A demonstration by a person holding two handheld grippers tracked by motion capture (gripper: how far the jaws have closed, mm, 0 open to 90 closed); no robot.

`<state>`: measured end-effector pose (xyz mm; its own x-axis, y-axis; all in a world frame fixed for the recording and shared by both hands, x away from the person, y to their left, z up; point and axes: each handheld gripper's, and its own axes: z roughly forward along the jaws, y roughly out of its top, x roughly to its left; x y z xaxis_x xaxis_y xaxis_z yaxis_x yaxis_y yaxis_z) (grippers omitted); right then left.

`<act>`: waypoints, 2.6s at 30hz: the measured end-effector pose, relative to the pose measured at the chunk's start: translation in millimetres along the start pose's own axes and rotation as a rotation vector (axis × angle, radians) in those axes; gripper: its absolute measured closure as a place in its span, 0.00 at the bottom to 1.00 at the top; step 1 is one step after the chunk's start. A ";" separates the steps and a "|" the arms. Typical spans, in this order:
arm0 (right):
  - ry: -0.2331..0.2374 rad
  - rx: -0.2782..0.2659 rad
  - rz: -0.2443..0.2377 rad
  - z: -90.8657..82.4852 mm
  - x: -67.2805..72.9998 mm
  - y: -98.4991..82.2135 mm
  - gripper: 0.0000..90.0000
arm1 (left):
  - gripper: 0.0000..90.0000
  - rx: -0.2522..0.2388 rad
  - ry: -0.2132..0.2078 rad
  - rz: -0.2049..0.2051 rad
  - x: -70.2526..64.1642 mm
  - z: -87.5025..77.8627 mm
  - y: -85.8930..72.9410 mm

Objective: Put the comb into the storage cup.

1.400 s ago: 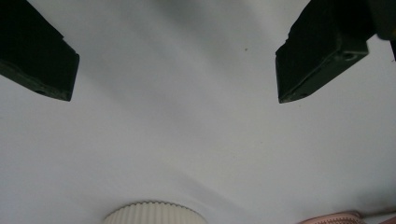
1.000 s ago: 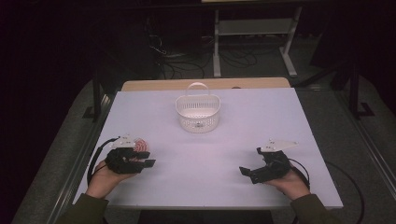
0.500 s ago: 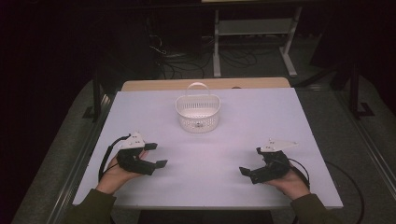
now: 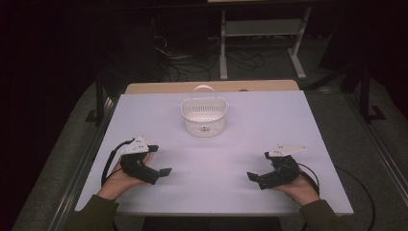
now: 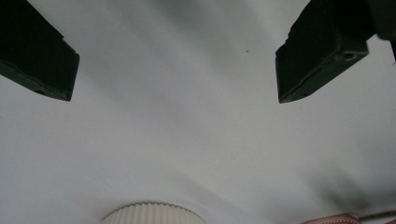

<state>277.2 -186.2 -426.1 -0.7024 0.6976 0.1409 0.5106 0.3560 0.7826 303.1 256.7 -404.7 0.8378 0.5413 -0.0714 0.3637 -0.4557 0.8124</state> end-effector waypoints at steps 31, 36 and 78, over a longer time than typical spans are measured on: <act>-0.006 -0.001 0.009 0.5 -2.2 -1.1 0.00 | 0.00 0.002 0.058 -0.030 9.6 -26.5 -2.8; -0.006 0.000 0.008 0.7 -2.4 -1.0 0.00 | 0.00 0.001 0.074 -0.038 10.7 -31.1 -4.3; -0.009 -0.007 0.007 -1.4 -1.7 -0.4 0.00 | 0.00 0.041 0.278 -0.133 35.5 -79.4 -30.2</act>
<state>277.5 -188.4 -425.8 -0.6945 0.7055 0.1412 0.5123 0.3471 0.7856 289.5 345.8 -385.8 0.6399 0.7684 -0.0099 0.4836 -0.3927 0.7823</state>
